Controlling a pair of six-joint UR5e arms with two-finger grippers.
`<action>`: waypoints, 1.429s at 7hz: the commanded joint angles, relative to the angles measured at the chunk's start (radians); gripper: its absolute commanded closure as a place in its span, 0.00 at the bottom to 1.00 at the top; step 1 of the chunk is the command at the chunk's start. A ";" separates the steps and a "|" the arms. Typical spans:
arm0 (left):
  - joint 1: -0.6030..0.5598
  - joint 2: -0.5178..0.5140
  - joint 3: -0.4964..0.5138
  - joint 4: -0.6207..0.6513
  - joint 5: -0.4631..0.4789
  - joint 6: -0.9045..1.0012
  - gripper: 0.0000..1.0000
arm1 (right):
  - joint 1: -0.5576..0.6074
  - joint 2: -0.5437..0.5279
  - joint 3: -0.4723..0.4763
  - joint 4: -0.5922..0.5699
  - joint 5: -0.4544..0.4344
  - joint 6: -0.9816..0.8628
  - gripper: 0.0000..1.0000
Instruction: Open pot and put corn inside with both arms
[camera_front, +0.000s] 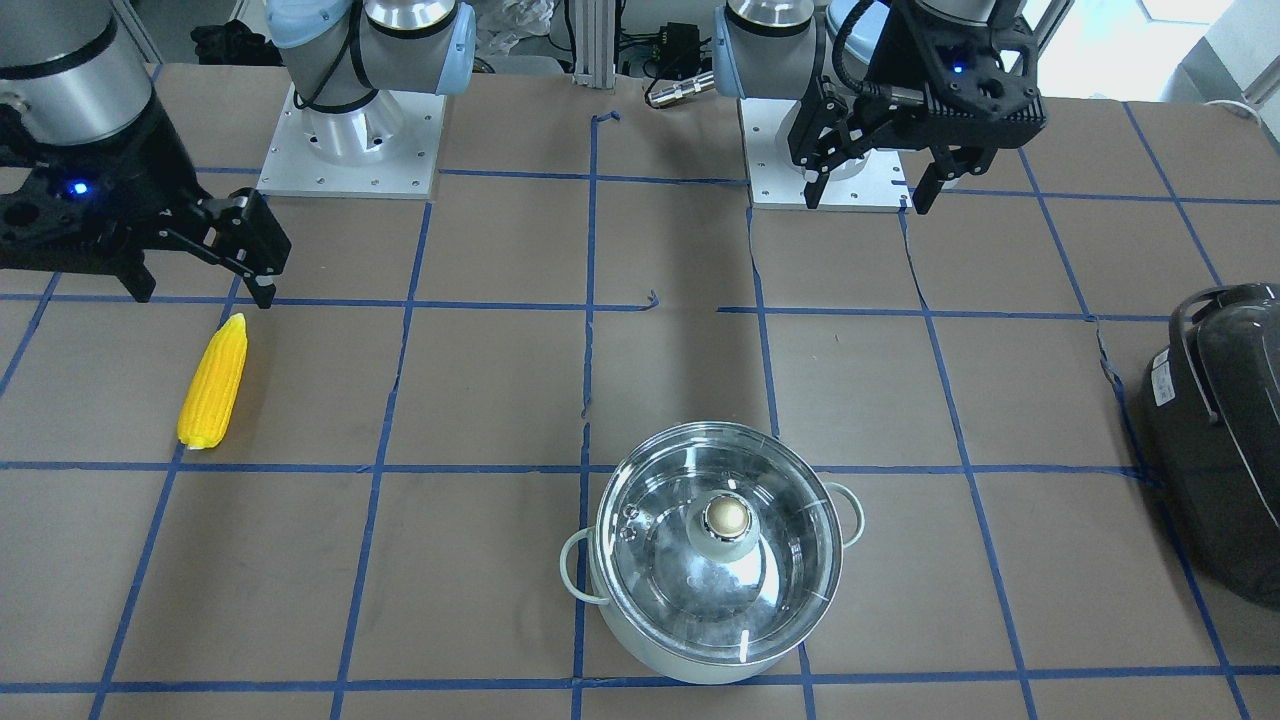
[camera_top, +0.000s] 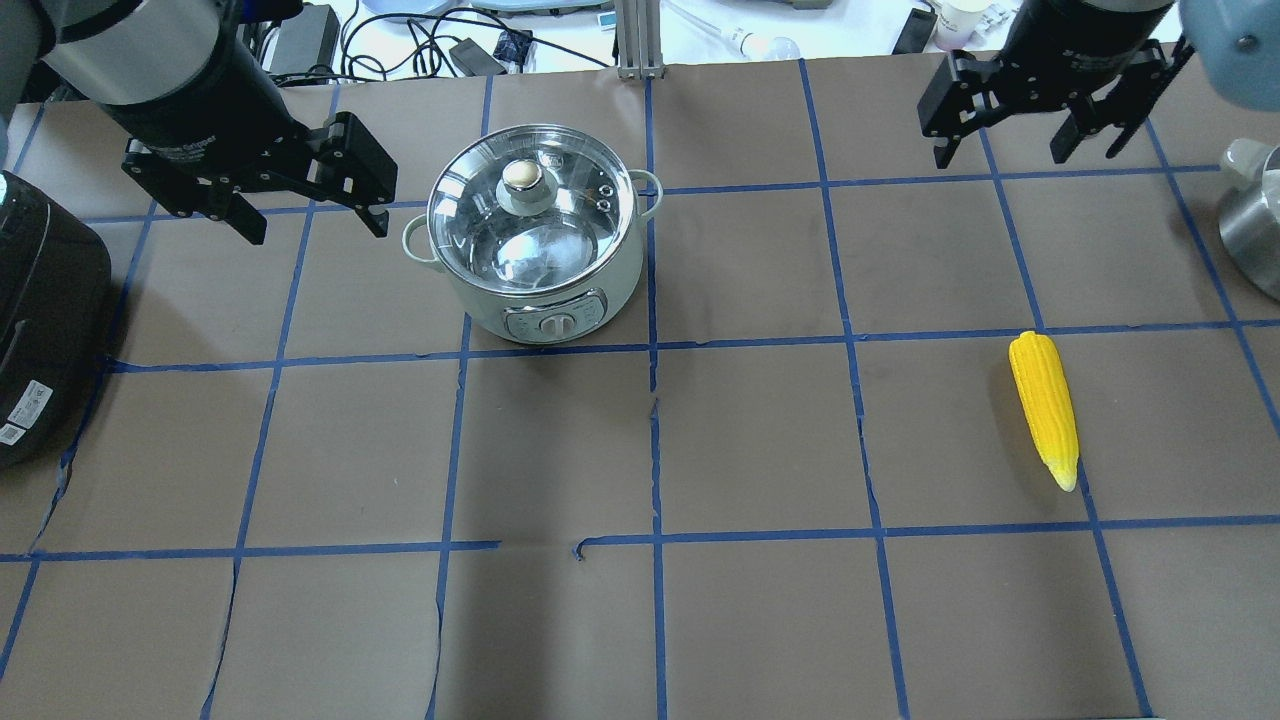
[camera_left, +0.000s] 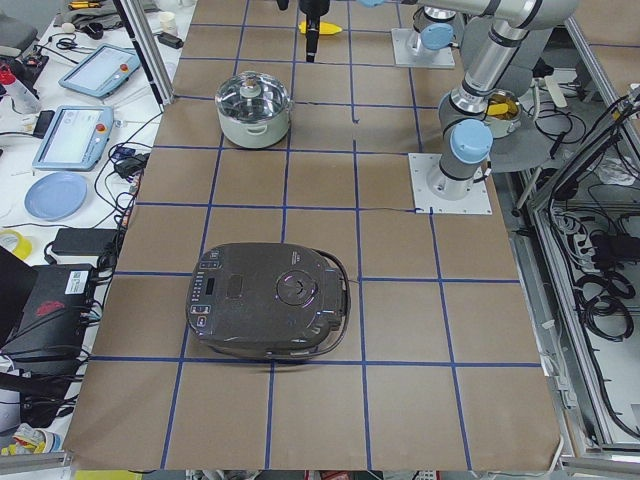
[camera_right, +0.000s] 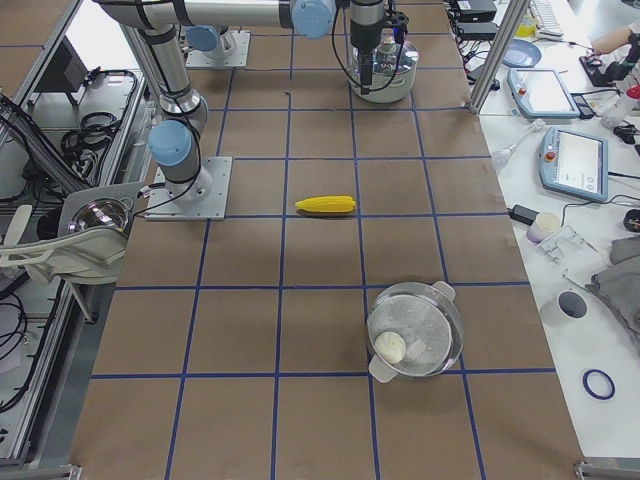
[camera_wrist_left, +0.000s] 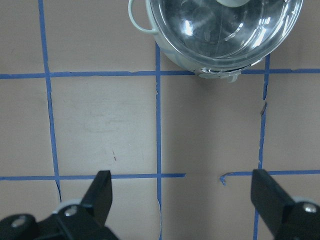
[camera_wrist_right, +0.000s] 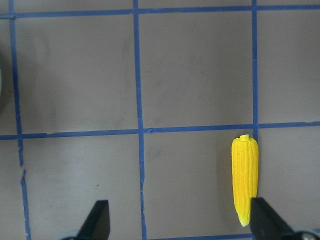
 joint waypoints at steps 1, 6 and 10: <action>0.000 0.005 -0.004 -0.005 0.001 0.000 0.00 | -0.122 0.022 0.124 -0.181 0.009 -0.184 0.00; -0.004 0.005 -0.005 -0.005 -0.001 0.000 0.00 | -0.244 0.116 0.321 -0.445 0.011 -0.257 0.00; 0.002 0.012 -0.006 -0.015 0.004 0.001 0.00 | -0.247 0.127 0.601 -0.782 0.043 -0.287 0.00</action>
